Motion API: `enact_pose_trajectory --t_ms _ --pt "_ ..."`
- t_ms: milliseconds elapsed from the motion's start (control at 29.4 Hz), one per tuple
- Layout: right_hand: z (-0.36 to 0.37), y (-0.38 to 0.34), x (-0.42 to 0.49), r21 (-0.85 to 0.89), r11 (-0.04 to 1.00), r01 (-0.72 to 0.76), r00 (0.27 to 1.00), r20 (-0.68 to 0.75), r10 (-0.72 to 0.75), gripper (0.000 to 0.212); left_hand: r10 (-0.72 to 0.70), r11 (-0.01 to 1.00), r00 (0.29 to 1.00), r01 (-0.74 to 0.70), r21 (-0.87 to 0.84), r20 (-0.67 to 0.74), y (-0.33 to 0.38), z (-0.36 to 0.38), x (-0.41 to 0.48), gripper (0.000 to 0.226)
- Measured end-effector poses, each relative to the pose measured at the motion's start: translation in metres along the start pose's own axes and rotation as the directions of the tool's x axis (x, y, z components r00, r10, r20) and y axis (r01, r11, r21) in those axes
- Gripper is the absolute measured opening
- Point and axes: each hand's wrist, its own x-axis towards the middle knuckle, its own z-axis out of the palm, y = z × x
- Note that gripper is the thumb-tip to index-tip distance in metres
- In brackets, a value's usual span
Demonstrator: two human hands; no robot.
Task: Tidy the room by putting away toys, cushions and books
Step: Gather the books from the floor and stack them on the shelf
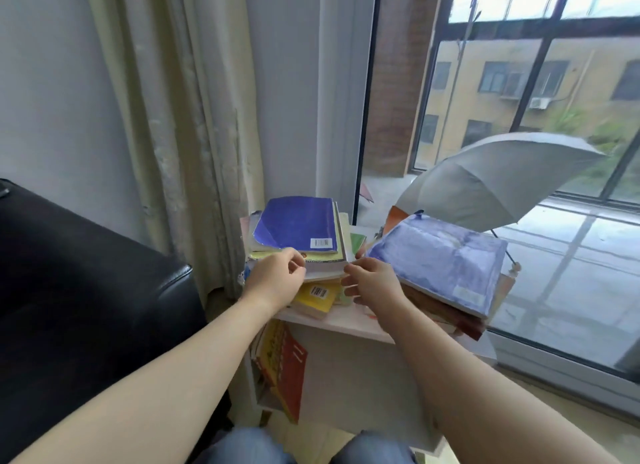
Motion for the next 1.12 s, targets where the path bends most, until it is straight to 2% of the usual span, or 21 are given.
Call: enact_pose_trajectory --t_ms 102,204,272,340,374,442,543,611,781,917,1121 --pt "-0.017 -0.020 0.020 -0.053 0.995 0.082 0.991 -0.102 -0.087 0.021 0.026 0.999 1.000 -0.026 0.044 0.006 0.017 -0.005 0.024 0.017" --pt "-0.037 -0.031 0.040 -0.351 0.929 0.115 0.971 -0.157 -0.180 0.027 0.046 0.992 0.999 -0.049 0.114 0.027 0.031 -0.005 0.051 0.025" --pt "-0.055 -0.023 0.052 -0.603 0.796 0.057 0.976 -0.135 -0.172 0.032 0.029 0.991 0.988 -0.049 0.127 0.153 0.041 0.006 0.069 0.039" --pt "-0.071 -0.009 0.057 -0.811 0.584 0.024 0.990 -0.060 -0.124 0.039 -0.070 0.986 0.947 0.017 0.168 0.314 0.047 0.019 0.080 0.055" --pt "-0.069 -0.005 0.062 -0.858 0.512 0.045 0.995 -0.010 -0.104 0.044 -0.134 0.970 0.933 0.055 0.238 0.333 0.044 0.023 0.086 0.057" --pt "-0.061 0.000 0.065 -0.883 0.461 0.087 0.994 0.045 -0.101 0.054 -0.213 0.906 0.940 0.088 0.415 0.266 0.038 0.030 0.094 0.052" --pt "-0.055 0.001 0.069 -0.910 0.403 0.099 0.989 0.046 -0.140 0.061 -0.177 0.723 0.975 0.039 0.690 0.131 0.043 0.044 0.097 0.047" --pt "-0.060 0.005 0.071 -0.916 0.390 0.088 0.988 0.031 -0.150 0.061 -0.162 0.678 0.980 0.023 0.735 0.118 0.050 0.054 0.098 0.049" --pt "-0.065 0.008 0.071 -0.907 0.413 0.080 0.984 0.006 -0.177 0.060 -0.199 0.772 0.971 0.073 0.631 0.131 0.049 0.058 0.110 0.053" --pt "-0.064 0.009 0.073 -0.887 0.456 0.079 0.983 -0.006 -0.182 0.057 -0.175 0.771 0.979 0.072 0.633 0.102 0.041 0.061 0.113 0.054" --pt "-0.064 0.006 0.079 -0.875 0.477 0.079 0.983 -0.010 -0.182 0.058 0.006 0.735 0.994 -0.075 0.673 0.105 0.057 0.066 0.118 0.027"
